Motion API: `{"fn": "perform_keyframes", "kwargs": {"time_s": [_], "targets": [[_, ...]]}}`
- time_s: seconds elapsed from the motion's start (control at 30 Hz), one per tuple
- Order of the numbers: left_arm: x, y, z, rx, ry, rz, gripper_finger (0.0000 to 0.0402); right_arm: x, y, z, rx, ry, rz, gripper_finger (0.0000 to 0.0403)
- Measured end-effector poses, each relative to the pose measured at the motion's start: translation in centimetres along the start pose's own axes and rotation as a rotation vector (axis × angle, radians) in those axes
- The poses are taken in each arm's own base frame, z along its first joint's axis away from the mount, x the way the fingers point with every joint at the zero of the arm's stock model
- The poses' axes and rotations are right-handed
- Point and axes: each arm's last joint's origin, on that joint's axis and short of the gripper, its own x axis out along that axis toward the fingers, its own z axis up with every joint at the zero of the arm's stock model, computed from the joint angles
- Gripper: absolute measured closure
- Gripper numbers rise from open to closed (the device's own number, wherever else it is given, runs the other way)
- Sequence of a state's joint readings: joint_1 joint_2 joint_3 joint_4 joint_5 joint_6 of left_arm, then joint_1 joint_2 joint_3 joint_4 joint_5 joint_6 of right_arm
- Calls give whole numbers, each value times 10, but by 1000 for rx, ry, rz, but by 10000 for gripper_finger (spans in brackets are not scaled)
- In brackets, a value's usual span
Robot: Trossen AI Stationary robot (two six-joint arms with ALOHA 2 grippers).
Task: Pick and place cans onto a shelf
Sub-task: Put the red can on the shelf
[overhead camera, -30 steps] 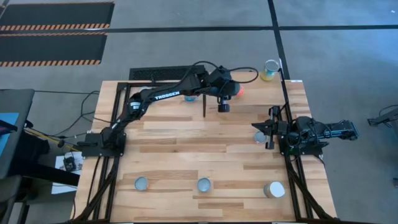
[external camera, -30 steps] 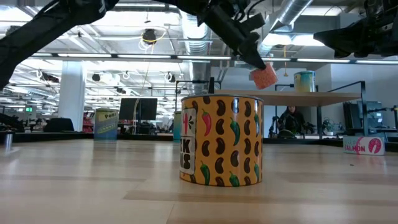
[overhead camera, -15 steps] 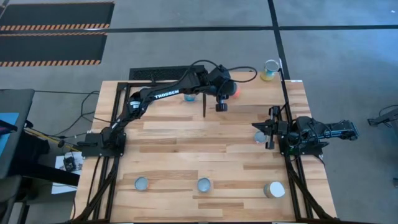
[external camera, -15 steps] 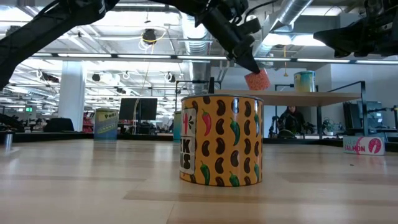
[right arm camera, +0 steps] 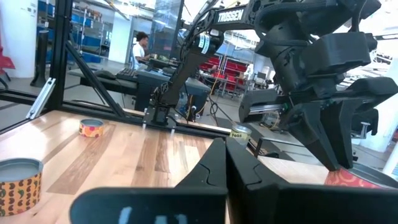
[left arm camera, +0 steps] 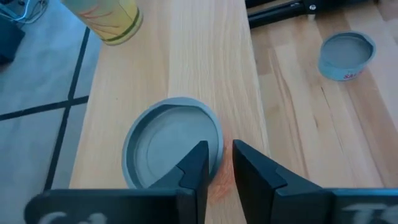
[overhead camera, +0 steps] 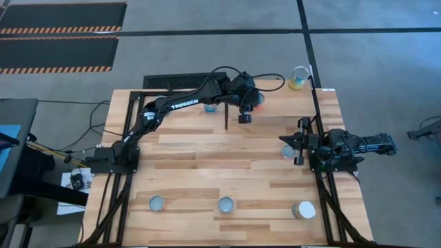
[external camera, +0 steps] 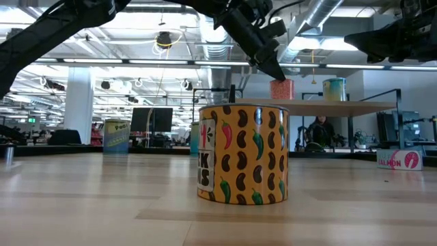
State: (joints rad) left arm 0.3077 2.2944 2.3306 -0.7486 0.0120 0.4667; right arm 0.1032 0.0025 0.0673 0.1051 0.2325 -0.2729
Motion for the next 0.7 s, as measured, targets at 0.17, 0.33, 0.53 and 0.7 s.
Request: {"fn": "perform_keyframes", "kwargs": {"time_s": [0.17, 0.33, 0.53, 0.7], "targets": [[-11, 5, 3, -9, -15, 3, 351, 0, 0, 0, 2, 0, 0, 396], [-29, 11, 6, -48, -93, -95, 396, 0, -1, 0, 2, 9, -33, 396], [-26, 7, 0, -76, -121, -108, 401, 0, -2, 0, -13, 17, -56, 396], [-16, 0, -9, -97, -160, -92, 401, 0, -2, 0, -14, 17, -56, 398]]}}
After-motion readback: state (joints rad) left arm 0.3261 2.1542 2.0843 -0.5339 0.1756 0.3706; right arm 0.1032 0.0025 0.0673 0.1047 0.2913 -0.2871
